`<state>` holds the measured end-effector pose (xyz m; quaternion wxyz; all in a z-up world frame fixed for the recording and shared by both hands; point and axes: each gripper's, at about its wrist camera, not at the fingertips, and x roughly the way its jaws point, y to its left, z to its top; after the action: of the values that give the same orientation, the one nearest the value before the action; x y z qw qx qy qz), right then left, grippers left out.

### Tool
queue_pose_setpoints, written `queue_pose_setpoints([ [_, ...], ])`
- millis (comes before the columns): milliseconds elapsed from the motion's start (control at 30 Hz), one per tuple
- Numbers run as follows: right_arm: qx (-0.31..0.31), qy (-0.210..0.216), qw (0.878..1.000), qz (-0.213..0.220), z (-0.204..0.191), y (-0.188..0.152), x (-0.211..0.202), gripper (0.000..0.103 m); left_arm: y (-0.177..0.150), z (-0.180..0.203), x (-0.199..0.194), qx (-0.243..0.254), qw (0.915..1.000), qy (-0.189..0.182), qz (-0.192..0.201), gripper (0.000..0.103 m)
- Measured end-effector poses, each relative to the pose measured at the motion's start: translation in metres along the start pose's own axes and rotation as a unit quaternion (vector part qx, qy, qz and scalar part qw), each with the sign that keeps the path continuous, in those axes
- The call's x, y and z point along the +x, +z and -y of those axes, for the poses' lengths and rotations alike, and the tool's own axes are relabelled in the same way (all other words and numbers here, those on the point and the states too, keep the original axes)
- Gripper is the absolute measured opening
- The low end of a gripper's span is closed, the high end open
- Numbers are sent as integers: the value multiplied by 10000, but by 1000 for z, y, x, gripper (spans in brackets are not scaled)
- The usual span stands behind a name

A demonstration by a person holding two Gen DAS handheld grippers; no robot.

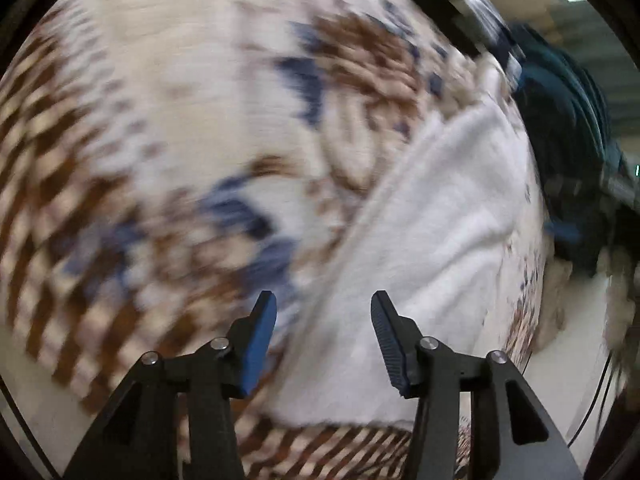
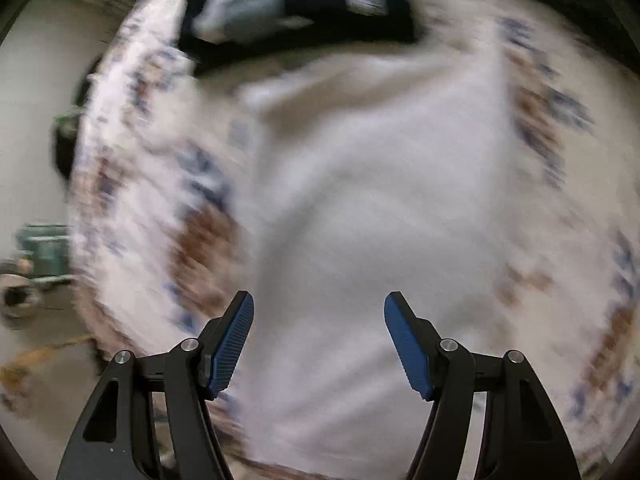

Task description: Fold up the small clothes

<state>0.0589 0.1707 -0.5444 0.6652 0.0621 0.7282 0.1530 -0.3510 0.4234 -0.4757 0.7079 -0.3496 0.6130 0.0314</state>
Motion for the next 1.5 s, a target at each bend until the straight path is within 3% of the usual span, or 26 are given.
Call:
queue_pose_setpoints([
  [67, 236, -208, 9994, -115, 28, -30, 5, 70, 3, 12, 22, 296, 9992, 219, -181, 47],
  [167, 814, -198, 9949, -565, 74, -75, 37, 70, -1, 18, 47, 511, 9956, 602, -510, 47],
  [300, 1028, -483, 9828, -1453, 113, -125, 95, 70, 3, 41, 37, 753, 9924, 779, -578, 47],
  [367, 1101, -158, 9819, -1534, 124, -134, 98, 70, 23, 62, 19, 956, 9914, 813, -372, 47],
  [467, 995, 93, 9894, -1053, 136, -119, 70, 70, 75, 108, -3, 1030, 9938, 408, 78, 48],
  [533, 1028, 257, 9916, -742, 148, -102, 49, 70, 115, 140, 0, 1129, 9932, 138, 265, 58],
  [700, 1269, 641, 9896, -196, 175, -45, 16, 70, 210, 216, 41, 1603, 9841, 426, 641, 59],
  [833, 1370, 799, 9873, 55, 197, -8, 4, 70, 247, 254, 97, 2281, 9685, 933, 362, 56],
  [867, 1382, 841, 9868, 76, 201, -2, 4, 70, 250, 254, 105, 2336, 9672, 938, 337, 30],
  [900, 1392, 881, 9863, 87, 207, 4, 4, 70, 255, 255, 115, 2284, 9688, 930, 265, 12],
  [967, 1414, 935, 9855, 121, 213, 12, 9, 70, 266, 249, 122, 1981, 9789, 458, 221, 11],
  [1067, 1449, 952, 9848, 120, 231, 21, 15, 70, 288, 215, 120, 1073, 9920, -655, 129, 10],
  [1133, 1506, 973, 9838, 70, 238, 27, 24, 70, 302, 175, 135, 60, 9909, -1337, -156, 10],
  [1233, 1601, 970, 9823, -22, 244, 21, 42, 70, 306, 147, 153, -536, 9830, -1722, -352, 14],
  [1333, 1677, 902, 9817, -43, 247, 22, 45, 70, 307, 153, 149, -158, 9879, -1512, -312, 15],
  [1400, 1729, 844, 9813, -22, 246, 24, 42, 70, 316, 171, 142, 410, 9911, -1258, -126, 15],
  [1433, 1719, 795, 9819, 6, 244, 26, 40, 70, 321, 184, 140, 800, 9925, -922, 51, 15],
  [1500, 1678, 694, 9833, 99, 232, 32, 33, 70, 333, 199, 140, 1249, 9900, -653, 56, 15],
])
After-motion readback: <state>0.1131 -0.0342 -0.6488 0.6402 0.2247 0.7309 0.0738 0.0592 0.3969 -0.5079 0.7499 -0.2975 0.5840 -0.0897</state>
